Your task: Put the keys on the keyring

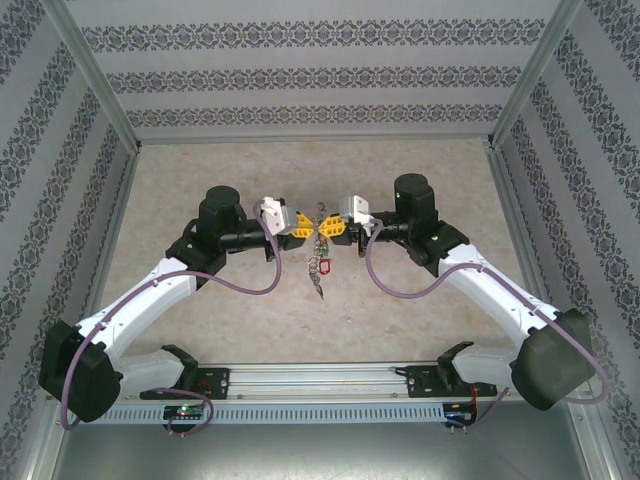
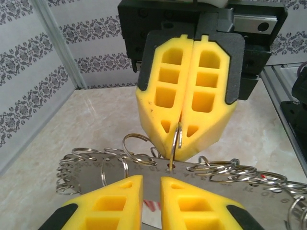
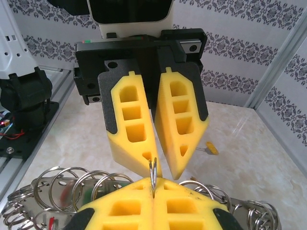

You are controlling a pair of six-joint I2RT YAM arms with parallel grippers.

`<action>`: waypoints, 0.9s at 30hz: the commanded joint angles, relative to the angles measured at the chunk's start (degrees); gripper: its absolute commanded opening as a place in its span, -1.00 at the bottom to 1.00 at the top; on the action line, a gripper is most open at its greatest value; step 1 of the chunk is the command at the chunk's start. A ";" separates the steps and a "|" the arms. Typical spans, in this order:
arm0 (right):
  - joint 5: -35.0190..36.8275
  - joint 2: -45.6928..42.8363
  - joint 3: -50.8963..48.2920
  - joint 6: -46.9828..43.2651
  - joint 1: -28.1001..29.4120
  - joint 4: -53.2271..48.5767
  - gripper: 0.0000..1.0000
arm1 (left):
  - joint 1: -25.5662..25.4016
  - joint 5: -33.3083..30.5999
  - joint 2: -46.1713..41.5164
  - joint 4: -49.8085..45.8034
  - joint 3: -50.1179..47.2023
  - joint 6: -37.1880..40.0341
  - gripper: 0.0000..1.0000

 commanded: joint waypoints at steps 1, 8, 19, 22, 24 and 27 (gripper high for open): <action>-3.49 -1.50 -0.10 0.14 -0.54 2.86 -1.00 | -0.12 0.28 0.21 4.18 -0.22 -2.21 -0.63; -2.15 -1.22 0.31 0.28 -0.37 3.56 -1.00 | -0.10 6.35 1.34 4.66 0.94 -2.46 -0.63; -1.37 -1.11 0.38 -0.38 -0.02 3.32 -1.00 | -0.10 8.42 2.39 4.03 2.74 -4.34 -0.63; -1.08 -0.83 0.40 -0.64 0.16 3.25 -1.00 | -0.10 9.00 2.89 4.14 3.38 -4.88 -0.69; -0.95 -0.75 0.61 -0.72 0.16 3.19 -1.00 | -0.08 9.28 3.23 3.68 3.88 -4.94 -0.82; -0.79 -0.82 0.49 -0.87 0.21 3.17 -1.00 | -0.07 9.99 3.73 2.46 4.85 -5.04 -0.89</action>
